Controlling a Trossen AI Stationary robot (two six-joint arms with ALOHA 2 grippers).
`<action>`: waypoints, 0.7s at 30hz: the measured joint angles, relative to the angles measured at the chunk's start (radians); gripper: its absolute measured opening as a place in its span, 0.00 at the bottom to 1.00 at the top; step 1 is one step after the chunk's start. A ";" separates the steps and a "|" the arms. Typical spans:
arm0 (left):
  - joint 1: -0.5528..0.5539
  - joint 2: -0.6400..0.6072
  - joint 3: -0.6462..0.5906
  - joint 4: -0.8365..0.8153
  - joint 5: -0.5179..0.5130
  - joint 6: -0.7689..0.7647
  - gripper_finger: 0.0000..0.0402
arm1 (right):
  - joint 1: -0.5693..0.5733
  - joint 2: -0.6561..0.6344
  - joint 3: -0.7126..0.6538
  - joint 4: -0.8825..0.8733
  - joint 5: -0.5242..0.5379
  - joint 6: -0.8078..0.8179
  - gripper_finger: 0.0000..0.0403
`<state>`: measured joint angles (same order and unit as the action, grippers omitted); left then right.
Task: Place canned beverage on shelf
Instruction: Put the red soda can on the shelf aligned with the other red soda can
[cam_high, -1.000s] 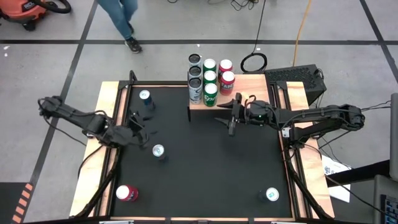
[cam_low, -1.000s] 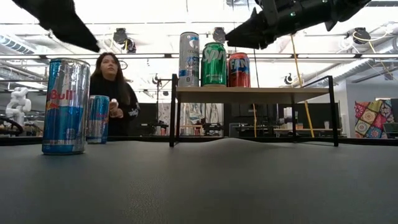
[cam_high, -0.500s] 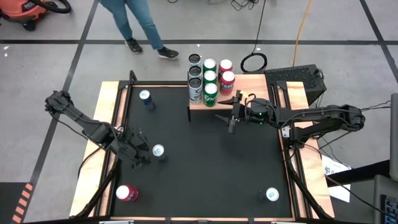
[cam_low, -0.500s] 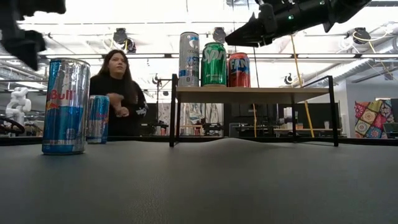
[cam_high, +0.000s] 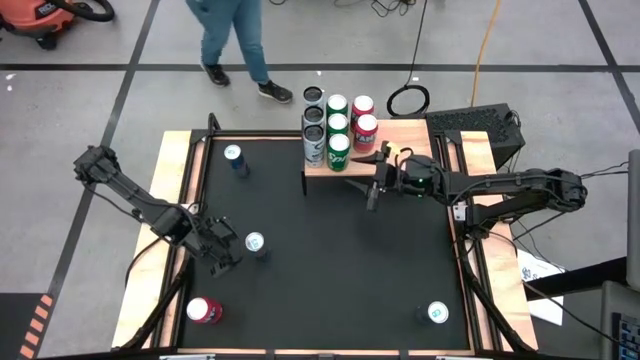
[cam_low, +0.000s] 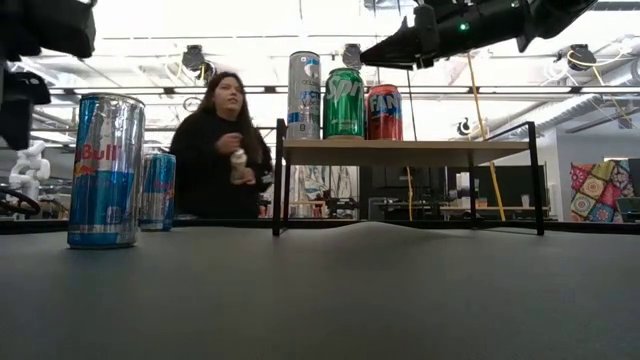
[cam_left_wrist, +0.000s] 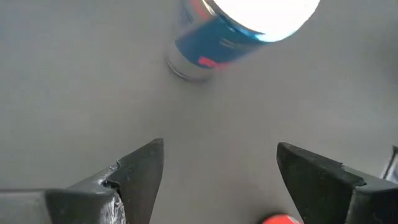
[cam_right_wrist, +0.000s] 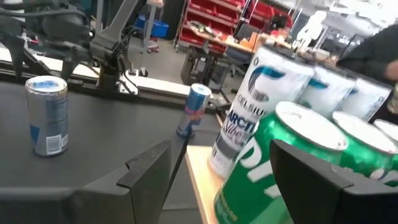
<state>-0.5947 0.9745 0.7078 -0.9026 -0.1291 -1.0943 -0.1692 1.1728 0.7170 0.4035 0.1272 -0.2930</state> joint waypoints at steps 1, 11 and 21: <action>0.004 0.005 0.000 0.002 -0.002 0.000 0.77 | 0.000 0.000 0.000 0.010 0.000 -0.008 0.64; 0.006 0.026 0.000 -0.001 0.249 -0.088 0.81 | -0.002 0.000 0.000 0.101 -0.001 -0.012 0.64; 0.007 0.097 0.000 -0.002 0.132 -0.026 0.92 | -0.002 0.000 0.000 0.090 -0.001 0.018 0.64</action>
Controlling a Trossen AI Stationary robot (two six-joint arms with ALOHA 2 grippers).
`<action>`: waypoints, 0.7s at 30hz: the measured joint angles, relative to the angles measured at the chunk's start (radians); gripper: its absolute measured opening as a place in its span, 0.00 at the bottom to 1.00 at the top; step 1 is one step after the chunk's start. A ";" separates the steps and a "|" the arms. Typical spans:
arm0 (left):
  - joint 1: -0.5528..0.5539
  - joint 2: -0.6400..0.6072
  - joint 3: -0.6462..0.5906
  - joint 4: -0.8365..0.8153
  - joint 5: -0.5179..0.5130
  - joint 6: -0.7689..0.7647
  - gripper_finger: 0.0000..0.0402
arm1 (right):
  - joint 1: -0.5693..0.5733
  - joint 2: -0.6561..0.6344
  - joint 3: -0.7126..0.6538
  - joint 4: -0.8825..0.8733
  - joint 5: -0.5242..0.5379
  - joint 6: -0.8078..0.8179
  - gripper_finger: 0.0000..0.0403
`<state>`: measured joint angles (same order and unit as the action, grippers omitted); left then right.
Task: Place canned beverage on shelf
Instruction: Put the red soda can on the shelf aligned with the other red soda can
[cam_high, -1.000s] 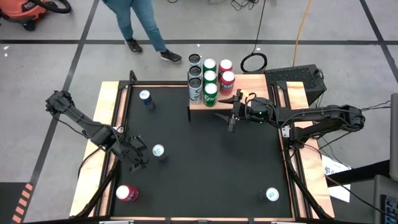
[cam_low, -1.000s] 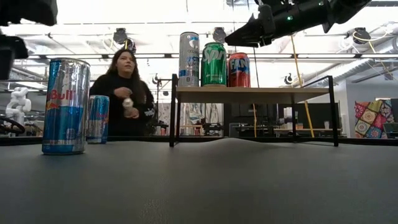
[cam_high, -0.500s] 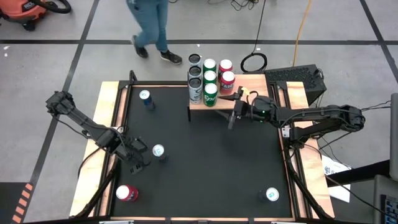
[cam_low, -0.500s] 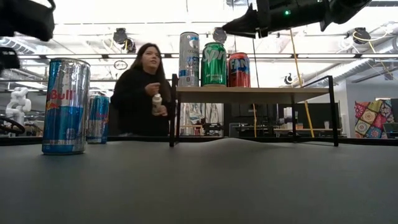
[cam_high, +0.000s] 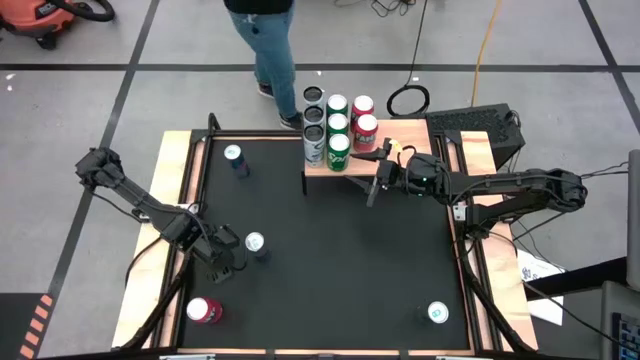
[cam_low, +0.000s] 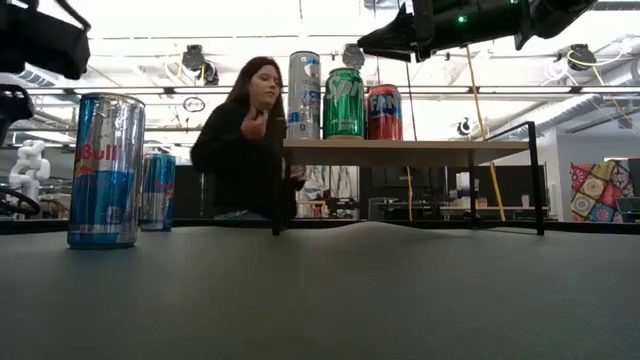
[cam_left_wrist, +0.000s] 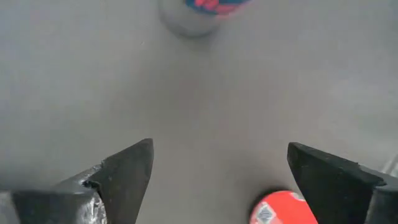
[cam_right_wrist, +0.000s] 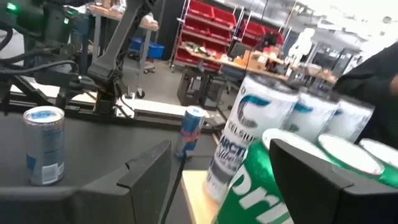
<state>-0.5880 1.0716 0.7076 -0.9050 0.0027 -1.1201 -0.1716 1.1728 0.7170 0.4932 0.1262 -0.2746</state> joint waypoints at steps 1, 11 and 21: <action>0.000 0.009 0.000 -0.013 0.004 -0.001 0.92 | 0.000 0.000 0.000 -0.008 0.000 0.010 0.64; -0.003 0.067 0.195 -0.244 0.164 -0.080 0.86 | 0.002 0.000 0.000 0.006 0.000 0.094 0.64; -0.077 0.081 0.347 -0.204 0.196 -0.330 0.86 | 0.003 0.000 0.000 -0.035 0.000 0.108 0.64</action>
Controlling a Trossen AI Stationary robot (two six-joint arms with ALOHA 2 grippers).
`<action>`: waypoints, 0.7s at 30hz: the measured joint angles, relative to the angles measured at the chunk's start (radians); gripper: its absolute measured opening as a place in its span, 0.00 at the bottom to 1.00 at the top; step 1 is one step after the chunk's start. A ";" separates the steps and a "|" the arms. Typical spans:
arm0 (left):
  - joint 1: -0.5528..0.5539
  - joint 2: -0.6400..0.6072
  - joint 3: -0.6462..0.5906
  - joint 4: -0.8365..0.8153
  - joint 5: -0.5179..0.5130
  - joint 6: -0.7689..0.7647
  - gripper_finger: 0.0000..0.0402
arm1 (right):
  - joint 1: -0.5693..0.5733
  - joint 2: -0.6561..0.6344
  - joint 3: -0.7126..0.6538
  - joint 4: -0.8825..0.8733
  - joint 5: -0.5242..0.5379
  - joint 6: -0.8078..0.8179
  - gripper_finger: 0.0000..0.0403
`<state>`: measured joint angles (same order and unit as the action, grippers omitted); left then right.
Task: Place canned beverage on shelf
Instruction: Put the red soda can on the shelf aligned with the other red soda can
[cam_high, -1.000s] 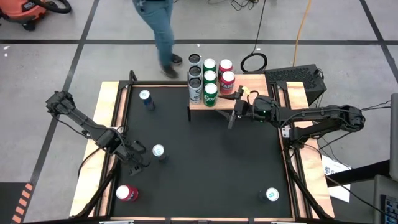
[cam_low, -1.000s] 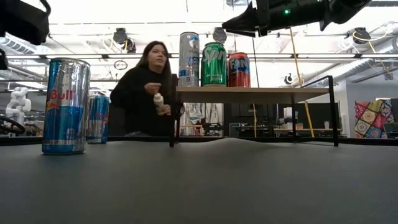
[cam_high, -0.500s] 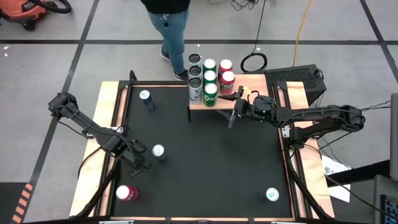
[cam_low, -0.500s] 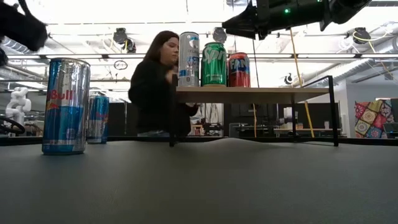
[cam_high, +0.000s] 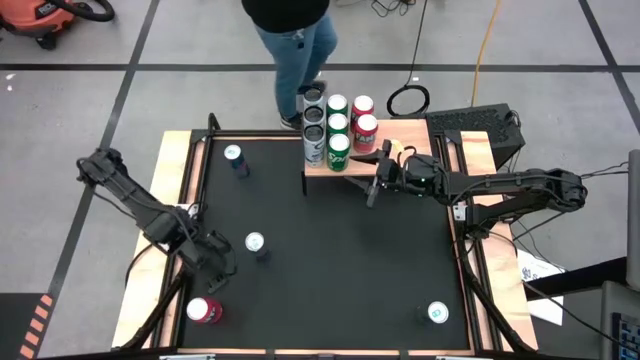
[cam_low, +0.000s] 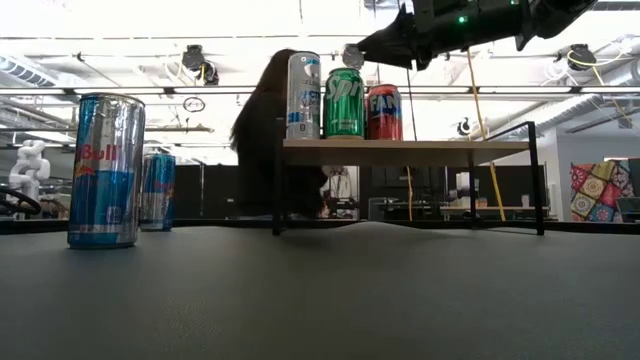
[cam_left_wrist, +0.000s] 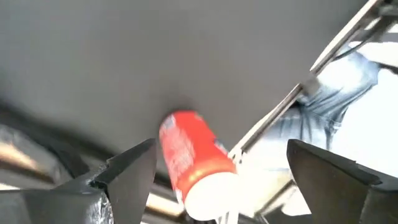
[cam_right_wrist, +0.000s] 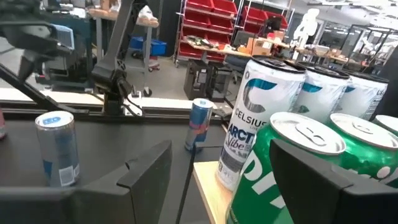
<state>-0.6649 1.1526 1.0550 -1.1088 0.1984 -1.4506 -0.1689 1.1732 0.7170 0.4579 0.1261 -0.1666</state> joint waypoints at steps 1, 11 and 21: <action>-0.015 0.012 0.000 0.000 0.019 -0.032 0.86 | 0.000 0.000 0.000 -0.002 0.000 -0.003 0.64; -0.125 0.135 -0.001 0.098 0.181 -0.253 0.86 | 0.000 0.000 0.000 -0.006 0.000 -0.014 0.64; -0.206 0.241 -0.002 0.084 0.167 -0.375 0.91 | 0.000 0.000 0.000 -0.006 0.000 -0.012 0.64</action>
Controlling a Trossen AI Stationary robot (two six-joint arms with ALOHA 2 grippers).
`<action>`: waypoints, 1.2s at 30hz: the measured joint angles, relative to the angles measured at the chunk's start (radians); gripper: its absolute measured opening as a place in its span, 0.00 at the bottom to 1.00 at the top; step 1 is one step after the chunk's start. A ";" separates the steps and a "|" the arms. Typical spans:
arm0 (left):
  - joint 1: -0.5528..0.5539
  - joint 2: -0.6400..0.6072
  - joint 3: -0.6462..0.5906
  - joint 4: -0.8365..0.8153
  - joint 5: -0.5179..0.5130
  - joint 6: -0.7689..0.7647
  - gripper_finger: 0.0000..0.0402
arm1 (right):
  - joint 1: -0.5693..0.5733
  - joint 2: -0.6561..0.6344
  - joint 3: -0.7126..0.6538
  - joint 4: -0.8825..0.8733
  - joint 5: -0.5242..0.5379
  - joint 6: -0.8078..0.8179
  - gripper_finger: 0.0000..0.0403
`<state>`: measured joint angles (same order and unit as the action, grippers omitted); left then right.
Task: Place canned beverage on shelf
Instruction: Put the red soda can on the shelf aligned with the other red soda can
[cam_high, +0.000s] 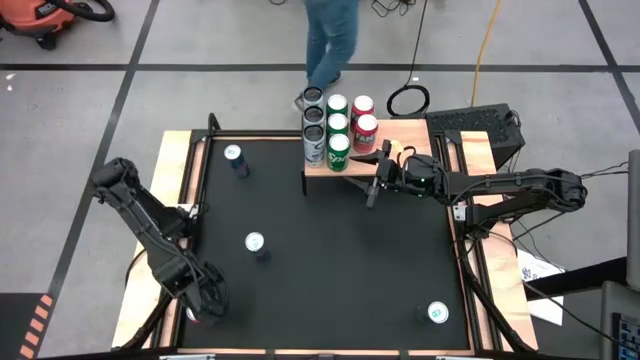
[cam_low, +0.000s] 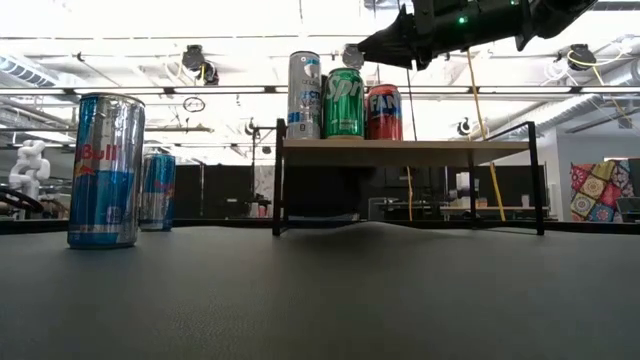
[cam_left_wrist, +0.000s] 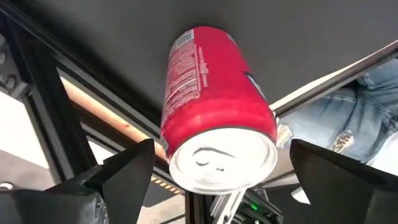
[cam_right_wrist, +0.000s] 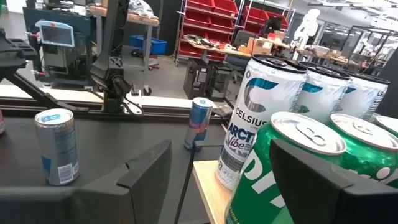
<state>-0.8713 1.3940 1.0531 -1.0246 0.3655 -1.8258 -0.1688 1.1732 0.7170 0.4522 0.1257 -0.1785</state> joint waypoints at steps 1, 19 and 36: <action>-0.003 0.007 0.000 0.000 -0.001 -0.002 0.92 | 0.000 0.000 0.000 0.000 0.000 0.001 0.64; -0.005 0.090 0.004 -0.006 -0.056 0.079 0.68 | 0.000 0.000 0.000 0.000 0.000 0.043 0.64; 0.265 0.095 0.098 -0.046 -0.183 0.509 0.68 | 0.148 0.011 0.000 -0.200 -0.187 0.234 0.64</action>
<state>-0.6059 1.4893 1.1513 -1.0706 0.1821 -1.3171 -0.0206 1.1839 0.7170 0.2521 -0.0613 0.0555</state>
